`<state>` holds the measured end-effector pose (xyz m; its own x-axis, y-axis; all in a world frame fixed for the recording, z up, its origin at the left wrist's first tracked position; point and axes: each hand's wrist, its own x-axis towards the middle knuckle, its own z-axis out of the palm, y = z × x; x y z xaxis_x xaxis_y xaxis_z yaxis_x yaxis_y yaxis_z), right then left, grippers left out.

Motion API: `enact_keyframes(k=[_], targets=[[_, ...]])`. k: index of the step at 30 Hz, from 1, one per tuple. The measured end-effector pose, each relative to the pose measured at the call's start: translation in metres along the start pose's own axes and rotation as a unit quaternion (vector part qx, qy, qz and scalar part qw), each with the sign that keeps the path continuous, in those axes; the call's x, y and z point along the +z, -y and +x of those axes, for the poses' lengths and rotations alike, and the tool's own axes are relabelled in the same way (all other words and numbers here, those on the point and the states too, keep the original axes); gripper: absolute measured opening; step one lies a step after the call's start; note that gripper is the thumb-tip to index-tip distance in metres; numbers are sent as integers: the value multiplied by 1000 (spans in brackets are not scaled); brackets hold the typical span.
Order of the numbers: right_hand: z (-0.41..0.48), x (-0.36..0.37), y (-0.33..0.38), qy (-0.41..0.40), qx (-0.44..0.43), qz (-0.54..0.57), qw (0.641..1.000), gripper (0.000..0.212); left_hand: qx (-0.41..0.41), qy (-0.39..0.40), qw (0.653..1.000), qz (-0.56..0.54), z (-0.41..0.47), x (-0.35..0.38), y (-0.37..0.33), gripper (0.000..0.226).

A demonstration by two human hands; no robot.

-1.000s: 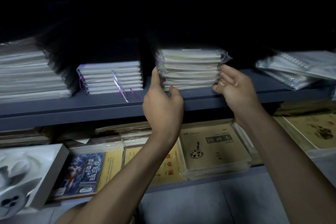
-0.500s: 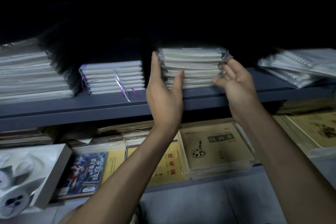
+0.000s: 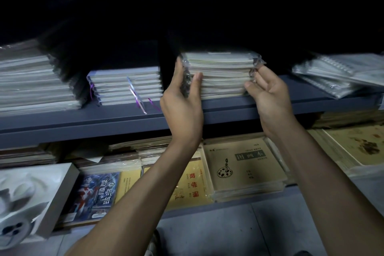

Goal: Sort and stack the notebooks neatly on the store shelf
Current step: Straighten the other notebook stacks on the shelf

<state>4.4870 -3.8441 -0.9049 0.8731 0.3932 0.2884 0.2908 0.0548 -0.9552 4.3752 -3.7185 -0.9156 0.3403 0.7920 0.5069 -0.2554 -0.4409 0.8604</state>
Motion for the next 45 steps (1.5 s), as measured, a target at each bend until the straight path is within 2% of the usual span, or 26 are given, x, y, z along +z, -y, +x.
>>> enact_keyframes(k=[8,16,21,24,26,28,29,31,35,41,45], targets=[[-2,-1,-1,4,-14,-6,1000,47,-3,27,1000,-1,0,-4,-2,53],[-1,2,-2,-7,-4,-2,1000,49,2,3,1000,16,-1,0,4,47],[-3,3,3,-13,-11,-30,999,43,-16,26,999,10,1,-7,-3,48],[-3,3,3,-4,-8,-88,996,43,-34,60,996,60,-5,-15,-11,56],[-6,1,-3,-21,-5,-175,984,48,-48,59,989,128,-10,-23,-11,58],[-10,-4,-12,-43,-4,-317,948,52,-39,75,974,210,-13,-32,-11,56],[-11,-6,-17,-42,-3,-353,935,54,-32,87,962,256,-14,-35,-11,52],[-10,-7,-24,-30,17,-306,951,54,-23,106,937,331,-17,-38,-14,44],[-12,0,-26,-68,22,-194,978,49,-17,100,921,375,-15,-35,-12,45],[-14,5,-21,-107,1,-140,984,43,-28,56,922,382,-1,-36,1,27],[-12,11,-21,-131,-25,-125,983,35,-29,47,922,383,2,-34,6,26]])
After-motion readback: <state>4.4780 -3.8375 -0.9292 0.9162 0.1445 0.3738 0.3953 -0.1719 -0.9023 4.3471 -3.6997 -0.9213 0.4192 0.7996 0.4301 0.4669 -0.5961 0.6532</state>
